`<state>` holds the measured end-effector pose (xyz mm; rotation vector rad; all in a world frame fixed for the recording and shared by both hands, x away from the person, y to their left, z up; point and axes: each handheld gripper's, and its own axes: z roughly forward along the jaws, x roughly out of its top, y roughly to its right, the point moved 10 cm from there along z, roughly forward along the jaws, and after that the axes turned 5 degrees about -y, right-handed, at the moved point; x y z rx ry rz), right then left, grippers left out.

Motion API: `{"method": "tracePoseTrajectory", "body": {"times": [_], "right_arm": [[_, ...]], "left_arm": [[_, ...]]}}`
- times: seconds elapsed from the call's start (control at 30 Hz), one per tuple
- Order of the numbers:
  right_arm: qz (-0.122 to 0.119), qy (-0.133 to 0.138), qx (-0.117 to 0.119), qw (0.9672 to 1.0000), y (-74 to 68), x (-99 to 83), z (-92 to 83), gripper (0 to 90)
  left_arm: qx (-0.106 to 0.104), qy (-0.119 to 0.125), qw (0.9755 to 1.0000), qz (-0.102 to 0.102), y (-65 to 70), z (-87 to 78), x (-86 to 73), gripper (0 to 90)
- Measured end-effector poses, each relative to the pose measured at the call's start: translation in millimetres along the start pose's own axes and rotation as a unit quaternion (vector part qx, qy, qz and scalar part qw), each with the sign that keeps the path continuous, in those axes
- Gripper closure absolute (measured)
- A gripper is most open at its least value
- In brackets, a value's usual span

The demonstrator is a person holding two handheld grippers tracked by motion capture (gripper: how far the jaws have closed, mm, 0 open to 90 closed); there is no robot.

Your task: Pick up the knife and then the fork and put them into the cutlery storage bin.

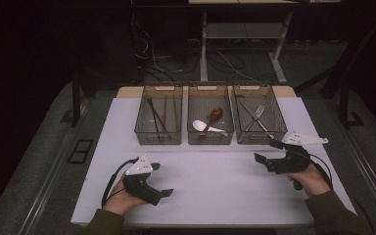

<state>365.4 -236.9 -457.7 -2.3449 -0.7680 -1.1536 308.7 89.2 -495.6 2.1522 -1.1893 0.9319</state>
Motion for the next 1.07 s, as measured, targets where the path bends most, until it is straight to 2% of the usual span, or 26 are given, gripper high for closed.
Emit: {"method": "tracePoseTrajectory", "body": {"times": [0.17, 0.3, 0.37, 0.53, 0.6, 0.67, 0.73, 0.87, 1.07], "right_arm": [[0.006, 0.013, 0.003, 0.9999, -8.2, -11.9, -4.0, 13.9], [-0.004, 0.000, 0.008, 1.0000, -14.3, -30.7, -5.3, 13.9], [0.000, -0.007, 0.010, 0.9999, -16.7, -39.4, -5.8, 13.9], [-0.023, -0.007, 0.012, 0.9996, -22.9, -52.0, -8.0, 13.9], [-0.018, -0.009, 0.017, 0.9996, -24.4, -55.8, -9.0, 13.9], [-0.016, -0.006, 0.014, 0.9998, -24.3, -56.6, -9.1, 14.0], [-0.012, 0.000, 0.023, 0.9997, -27.0, -55.0, -8.1, 13.9], [-0.019, -0.006, 0.030, 0.9994, -32.5, -55.6, -5.2, 13.9], [-0.026, 0.001, 0.037, 0.9990, -37.0, -52.9, -5.0, 13.9]], "left_arm": [[0.000, 0.004, 1.0000, -0.001, 0.6, -0.6, 1.6, 0.0], [-0.001, 0.006, 1.0000, -0.002, 0.6, -0.7, 2.6, 0.0], [-0.001, 0.003, 1.0000, 0.001, 0.9, 0.1, 2.3, 0.0], [0.000, 0.003, 1.0000, 0.005, 2.9, 1.6, 2.9, 0.0], [0.001, 0.003, 1.0000, 0.007, 3.1, 1.0, 3.1, 0.0], [0.000, 0.003, 1.0000, 0.007, 2.3, 0.8, 3.2, 0.0], [0.002, 0.003, 1.0000, 0.008, 1.5, 0.7, 3.2, 0.0], [0.002, 0.005, 1.0000, 0.006, 1.8, 0.2, 3.4, 0.0], [0.004, 0.005, 1.0000, 0.005, 1.0, 0.8, 3.3, 0.0]]}}
